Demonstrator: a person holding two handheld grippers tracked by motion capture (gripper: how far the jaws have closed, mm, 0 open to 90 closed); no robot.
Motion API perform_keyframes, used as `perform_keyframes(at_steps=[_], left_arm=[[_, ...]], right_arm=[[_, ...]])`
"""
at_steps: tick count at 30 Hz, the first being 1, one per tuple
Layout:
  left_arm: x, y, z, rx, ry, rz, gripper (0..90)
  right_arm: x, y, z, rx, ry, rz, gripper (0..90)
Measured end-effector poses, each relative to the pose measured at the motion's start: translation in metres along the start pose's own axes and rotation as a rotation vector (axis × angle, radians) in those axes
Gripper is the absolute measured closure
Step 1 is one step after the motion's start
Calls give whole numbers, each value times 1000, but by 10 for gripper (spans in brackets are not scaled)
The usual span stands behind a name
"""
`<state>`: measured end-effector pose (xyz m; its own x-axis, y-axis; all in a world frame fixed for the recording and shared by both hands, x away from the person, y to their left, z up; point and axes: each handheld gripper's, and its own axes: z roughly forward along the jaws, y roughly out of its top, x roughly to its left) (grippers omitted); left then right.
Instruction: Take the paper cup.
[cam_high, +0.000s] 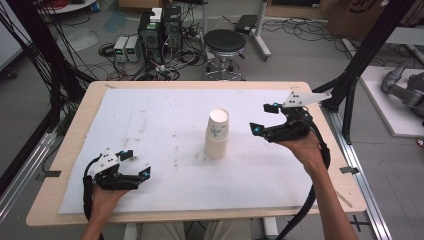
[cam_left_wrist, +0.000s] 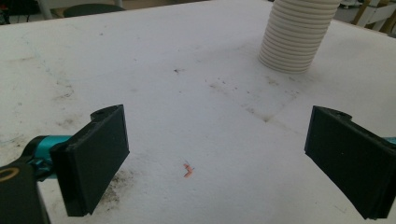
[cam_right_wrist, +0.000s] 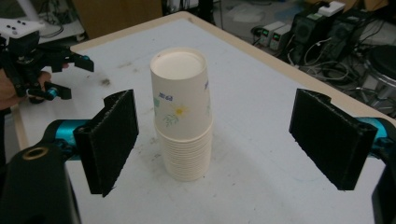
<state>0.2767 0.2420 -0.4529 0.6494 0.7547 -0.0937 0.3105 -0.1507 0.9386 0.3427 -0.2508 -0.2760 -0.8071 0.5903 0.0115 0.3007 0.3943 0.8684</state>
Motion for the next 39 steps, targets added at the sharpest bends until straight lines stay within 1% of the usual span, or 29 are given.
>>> perform_keyframes(at_steps=[2,7,10,14,15,18,20,23,30,33,35,39], left_arm=[[0,0,0,1,-1,-5,63],[1,0,1,11,-5,-12,62],[1,0,1,9,-6,-12,62],[1,0,1,9,-8,-12,62],[1,0,1,8,-8,-11,62],[1,0,1,11,-9,-11,63],[1,1,1,14,-11,-12,63],[1,1,1,14,-12,-12,62],[2,1,1,16,-14,-13,63],[2,1,2,17,-12,-15,63],[2,1,2,16,-12,-16,63],[2,1,2,16,-13,-16,63]], right_arm=[[0,10,7,49,24,-12,167],[3,34,29,167,76,-70,167],[5,48,42,223,90,-111,168],[5,63,57,294,113,-135,168],[5,66,61,312,115,-136,168],[6,73,71,368,121,-161,169],[6,76,77,390,125,-167,169],[6,80,83,405,134,-174,169],[7,85,94,471,143,-186,171],[10,86,100,489,144,-190,171],[11,85,104,501,153,-199,172],[14,84,111,533,148,-210,172]])
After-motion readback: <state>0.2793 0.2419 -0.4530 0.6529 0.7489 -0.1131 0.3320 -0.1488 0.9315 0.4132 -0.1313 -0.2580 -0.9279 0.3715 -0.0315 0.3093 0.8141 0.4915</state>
